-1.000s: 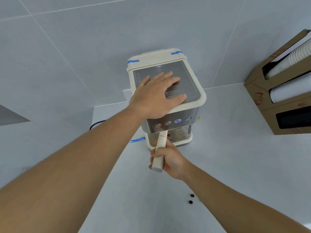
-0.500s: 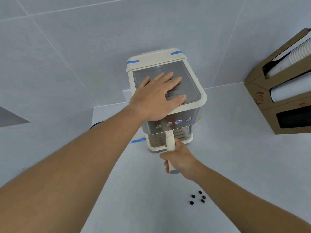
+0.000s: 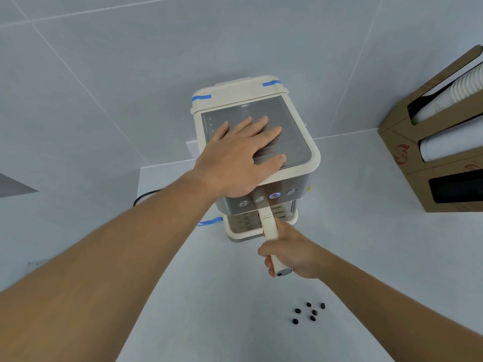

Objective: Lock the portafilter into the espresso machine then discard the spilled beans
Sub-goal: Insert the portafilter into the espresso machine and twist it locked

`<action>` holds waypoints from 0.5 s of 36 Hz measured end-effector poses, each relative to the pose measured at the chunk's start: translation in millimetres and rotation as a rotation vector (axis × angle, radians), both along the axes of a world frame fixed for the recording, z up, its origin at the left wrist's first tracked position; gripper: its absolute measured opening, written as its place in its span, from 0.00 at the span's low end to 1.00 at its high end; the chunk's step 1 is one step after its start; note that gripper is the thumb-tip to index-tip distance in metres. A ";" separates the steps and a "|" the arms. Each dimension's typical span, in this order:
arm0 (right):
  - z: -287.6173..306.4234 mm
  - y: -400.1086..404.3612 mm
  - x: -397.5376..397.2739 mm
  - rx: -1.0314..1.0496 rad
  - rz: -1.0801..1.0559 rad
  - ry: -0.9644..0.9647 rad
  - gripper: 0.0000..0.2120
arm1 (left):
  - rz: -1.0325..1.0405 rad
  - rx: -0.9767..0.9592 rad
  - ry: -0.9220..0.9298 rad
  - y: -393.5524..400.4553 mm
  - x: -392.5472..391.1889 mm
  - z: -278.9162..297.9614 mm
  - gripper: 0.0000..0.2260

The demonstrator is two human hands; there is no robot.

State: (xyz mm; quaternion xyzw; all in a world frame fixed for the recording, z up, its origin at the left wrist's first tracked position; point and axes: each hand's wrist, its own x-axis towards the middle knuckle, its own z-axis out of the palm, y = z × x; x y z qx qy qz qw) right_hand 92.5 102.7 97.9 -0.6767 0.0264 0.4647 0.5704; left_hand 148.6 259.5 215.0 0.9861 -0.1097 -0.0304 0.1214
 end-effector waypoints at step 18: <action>0.4 3.9 -2.1 0.017 -0.028 -0.036 0.17 | 0.015 -0.021 -0.033 1.5 0.8 -0.5 0.27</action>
